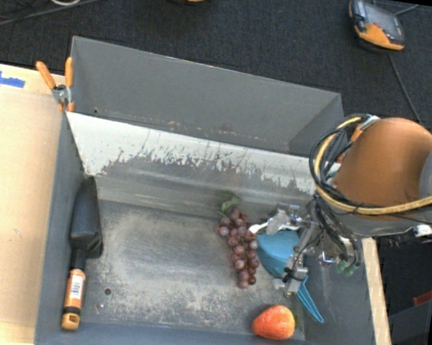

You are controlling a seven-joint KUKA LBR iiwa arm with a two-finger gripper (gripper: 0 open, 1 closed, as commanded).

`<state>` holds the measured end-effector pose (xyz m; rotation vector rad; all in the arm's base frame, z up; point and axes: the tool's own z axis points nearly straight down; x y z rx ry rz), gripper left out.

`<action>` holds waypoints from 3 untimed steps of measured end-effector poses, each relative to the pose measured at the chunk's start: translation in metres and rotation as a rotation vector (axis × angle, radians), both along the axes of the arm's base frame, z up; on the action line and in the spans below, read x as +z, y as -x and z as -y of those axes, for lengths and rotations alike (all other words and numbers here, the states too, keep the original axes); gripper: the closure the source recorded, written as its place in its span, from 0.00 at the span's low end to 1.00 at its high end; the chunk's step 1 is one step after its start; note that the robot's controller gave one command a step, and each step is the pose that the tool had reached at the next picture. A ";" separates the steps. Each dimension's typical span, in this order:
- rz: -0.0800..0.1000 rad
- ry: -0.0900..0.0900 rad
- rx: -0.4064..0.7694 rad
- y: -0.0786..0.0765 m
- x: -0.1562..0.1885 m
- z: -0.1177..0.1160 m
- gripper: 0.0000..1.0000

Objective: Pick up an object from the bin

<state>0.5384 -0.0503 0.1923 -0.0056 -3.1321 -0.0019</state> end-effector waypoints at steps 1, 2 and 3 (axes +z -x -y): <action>0.008 0.001 0.002 -0.002 0.004 0.000 0.00; 0.010 0.000 -0.060 -0.030 -0.081 0.013 0.00; 0.011 0.000 -0.124 -0.034 -0.102 0.012 0.00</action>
Offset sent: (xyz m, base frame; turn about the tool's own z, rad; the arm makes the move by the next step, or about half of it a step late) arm 0.0410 -0.0202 -0.1223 0.0904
